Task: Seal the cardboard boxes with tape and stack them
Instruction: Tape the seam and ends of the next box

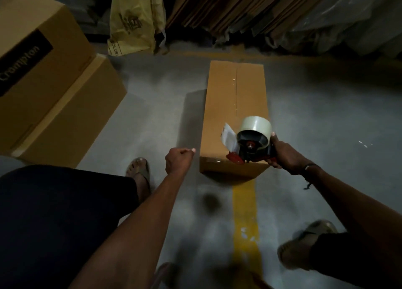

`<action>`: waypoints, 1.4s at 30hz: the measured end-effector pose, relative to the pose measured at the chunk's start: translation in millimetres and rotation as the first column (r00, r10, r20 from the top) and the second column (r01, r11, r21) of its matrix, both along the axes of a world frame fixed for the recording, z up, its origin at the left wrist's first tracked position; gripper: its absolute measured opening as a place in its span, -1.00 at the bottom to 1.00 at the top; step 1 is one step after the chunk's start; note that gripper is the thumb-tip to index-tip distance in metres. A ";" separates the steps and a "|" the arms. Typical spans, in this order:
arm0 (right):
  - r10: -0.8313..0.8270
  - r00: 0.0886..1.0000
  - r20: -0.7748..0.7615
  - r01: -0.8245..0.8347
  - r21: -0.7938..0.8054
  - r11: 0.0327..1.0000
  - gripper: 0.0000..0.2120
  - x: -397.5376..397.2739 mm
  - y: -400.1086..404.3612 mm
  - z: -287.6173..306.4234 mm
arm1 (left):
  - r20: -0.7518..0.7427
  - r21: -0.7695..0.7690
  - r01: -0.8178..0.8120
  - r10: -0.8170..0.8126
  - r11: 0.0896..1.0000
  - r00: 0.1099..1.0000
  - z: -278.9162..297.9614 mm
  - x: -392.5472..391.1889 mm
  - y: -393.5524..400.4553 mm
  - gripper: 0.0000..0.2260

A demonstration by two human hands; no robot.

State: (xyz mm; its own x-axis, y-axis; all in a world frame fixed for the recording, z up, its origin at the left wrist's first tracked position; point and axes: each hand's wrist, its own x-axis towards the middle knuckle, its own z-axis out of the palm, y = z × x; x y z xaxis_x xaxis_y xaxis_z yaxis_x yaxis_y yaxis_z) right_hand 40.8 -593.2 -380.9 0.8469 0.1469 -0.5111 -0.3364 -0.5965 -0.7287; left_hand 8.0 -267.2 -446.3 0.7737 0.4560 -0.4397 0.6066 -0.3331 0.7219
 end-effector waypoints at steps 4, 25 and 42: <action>0.061 0.998 0.015 -0.059 -0.118 0.991 -0.05 -1.7 0.6 -24.2 | -0.007 0.017 0.005 -0.005 1.000 1.000 -26.4 -0.3 1.1 -0.72; 0.210 0.975 0.073 -0.171 -0.359 0.917 -0.48 11.7 -8.4 -80.2 | -0.046 -0.055 -0.080 0.078 0.995 0.996 -68.2 13.5 -16.6 -0.74; 0.221 0.924 0.312 -0.021 -0.535 0.845 -0.21 9.6 1.4 -82.1 | 0.057 0.117 -0.044 0.038 0.992 0.998 -41.3 25.5 -59.0 -0.58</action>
